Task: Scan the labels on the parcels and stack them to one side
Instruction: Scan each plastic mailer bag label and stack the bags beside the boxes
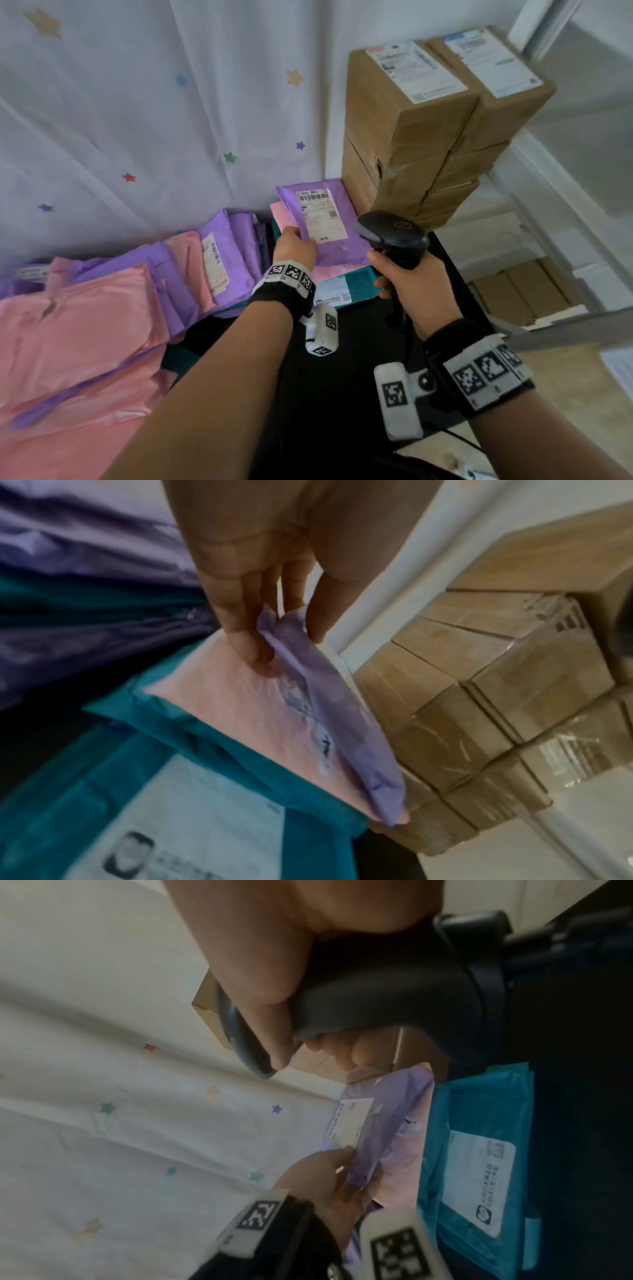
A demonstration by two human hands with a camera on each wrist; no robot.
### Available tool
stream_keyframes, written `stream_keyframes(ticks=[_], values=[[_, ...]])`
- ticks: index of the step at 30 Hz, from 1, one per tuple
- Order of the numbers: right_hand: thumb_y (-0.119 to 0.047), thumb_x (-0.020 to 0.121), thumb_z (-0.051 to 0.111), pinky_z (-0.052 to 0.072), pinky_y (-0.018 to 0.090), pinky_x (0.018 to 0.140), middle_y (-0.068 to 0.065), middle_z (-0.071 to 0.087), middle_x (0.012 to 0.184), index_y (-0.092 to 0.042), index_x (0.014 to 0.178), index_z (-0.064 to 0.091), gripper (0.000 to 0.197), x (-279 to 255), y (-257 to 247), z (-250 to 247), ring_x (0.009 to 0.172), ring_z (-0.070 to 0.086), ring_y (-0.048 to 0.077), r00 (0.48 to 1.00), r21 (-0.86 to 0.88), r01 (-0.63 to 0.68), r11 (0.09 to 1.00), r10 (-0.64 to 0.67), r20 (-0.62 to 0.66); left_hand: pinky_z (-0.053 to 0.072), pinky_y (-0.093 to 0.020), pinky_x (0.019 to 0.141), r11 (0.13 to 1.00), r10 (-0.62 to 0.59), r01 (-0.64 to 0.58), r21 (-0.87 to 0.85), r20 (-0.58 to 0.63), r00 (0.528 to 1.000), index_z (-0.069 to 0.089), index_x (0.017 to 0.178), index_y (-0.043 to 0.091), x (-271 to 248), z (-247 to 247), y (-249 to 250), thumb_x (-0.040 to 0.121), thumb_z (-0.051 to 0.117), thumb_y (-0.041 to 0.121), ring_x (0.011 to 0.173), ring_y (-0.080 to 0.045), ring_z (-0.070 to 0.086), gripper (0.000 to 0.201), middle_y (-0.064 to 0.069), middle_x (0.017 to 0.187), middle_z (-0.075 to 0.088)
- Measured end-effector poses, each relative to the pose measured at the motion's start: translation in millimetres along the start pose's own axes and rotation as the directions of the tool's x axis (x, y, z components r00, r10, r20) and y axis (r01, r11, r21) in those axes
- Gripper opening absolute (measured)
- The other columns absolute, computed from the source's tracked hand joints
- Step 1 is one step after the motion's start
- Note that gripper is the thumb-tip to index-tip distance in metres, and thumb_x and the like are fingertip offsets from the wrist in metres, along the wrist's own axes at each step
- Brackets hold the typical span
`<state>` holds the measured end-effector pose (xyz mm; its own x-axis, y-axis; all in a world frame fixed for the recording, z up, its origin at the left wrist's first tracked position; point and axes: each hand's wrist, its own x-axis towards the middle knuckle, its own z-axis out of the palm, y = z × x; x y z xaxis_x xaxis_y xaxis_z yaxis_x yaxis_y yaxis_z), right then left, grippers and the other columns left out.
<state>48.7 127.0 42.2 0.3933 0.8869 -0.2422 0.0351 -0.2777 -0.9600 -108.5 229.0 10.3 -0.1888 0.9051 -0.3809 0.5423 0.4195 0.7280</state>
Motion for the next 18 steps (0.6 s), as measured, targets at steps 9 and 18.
stream_keyframes(ticks=[9, 18], values=[[-0.029, 0.081, 0.080, 0.050, 0.015, 0.049, 0.002, 0.071, 0.078, -0.015, 0.099, 0.069, 0.025, -14.3, -3.1, 26.0, 0.058, 0.067, 0.002, 0.998, -0.028, 0.043, 0.999, -0.042, 0.047, 0.048, -0.034, 0.096, 0.948, 0.267, -0.253, 0.192, -0.053, 0.962, 0.055, 0.128, 0.014, -26.5, -56.0, -24.6, 0.090, 0.053, 0.012, 0.109, -0.024, 0.058, 0.038, -0.009, 0.128, 0.056], [-0.019, 0.083, 0.078, 0.052, 0.020, 0.048, -0.002, 0.070, 0.073, -0.017, 0.090, 0.070, 0.011, -64.5, -3.0, 99.4, 0.053, 0.063, 0.002, 0.970, -0.004, 0.085, 0.996, -0.082, 0.231, 0.039, -0.030, 0.091, 0.888, 0.296, -0.185, 0.421, -0.215, 0.931, 0.066, 0.113, 0.016, -73.5, -179.4, -102.4, 0.088, 0.056, 0.015, 0.109, -0.028, 0.057, 0.027, -0.011, 0.118, 0.063]])
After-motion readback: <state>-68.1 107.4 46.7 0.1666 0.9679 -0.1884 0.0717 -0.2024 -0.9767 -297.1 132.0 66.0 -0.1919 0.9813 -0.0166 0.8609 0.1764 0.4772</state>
